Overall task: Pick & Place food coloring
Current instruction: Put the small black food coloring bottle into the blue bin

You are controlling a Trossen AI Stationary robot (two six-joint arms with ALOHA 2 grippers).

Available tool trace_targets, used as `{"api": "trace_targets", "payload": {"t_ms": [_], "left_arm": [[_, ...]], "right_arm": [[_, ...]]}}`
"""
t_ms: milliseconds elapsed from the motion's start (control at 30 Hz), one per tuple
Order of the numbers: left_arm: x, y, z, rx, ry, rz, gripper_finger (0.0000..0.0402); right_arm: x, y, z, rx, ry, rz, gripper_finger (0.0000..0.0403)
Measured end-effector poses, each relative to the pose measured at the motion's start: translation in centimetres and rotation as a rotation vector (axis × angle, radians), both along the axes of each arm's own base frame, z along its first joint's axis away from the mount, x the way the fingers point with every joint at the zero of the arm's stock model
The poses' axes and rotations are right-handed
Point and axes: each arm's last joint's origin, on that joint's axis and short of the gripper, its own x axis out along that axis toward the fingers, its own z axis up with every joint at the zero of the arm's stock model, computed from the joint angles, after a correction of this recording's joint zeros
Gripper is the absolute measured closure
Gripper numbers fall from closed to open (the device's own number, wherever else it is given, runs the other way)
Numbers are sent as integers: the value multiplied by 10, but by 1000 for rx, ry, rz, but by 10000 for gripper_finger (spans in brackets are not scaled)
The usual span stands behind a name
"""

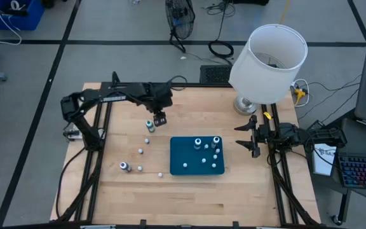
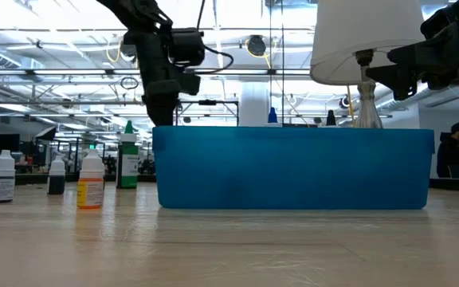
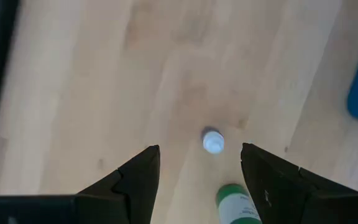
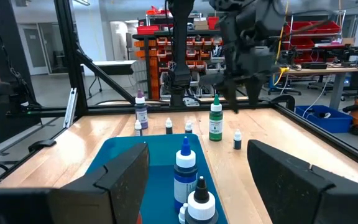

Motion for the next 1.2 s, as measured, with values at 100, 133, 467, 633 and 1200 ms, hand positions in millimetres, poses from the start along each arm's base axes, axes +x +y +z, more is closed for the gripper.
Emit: {"api": "trace_targets", "payload": {"t_ms": [100, 133, 467, 633, 1200], "left_arm": [[2, -6, -2, -9, 8, -7, 176], [1, -8, 2, -13, -3, 2, 176], [-46, -35, 41, -47, 115, 202, 176], [-51, -45, 42, -24, 105, 243, 176], [-49, -48, 6, -27, 75, 157, 176]], "right_arm": [[0, 0, 0, 0, 0, 0, 144], [0, 0, 0, 0, 0, 0, 145], [0, 0, 0, 0, -2, 0, 147], [0, 0, 1, 0, -8, 0, 144], [0, 0, 2, 1, -16, -1, 143]]}}
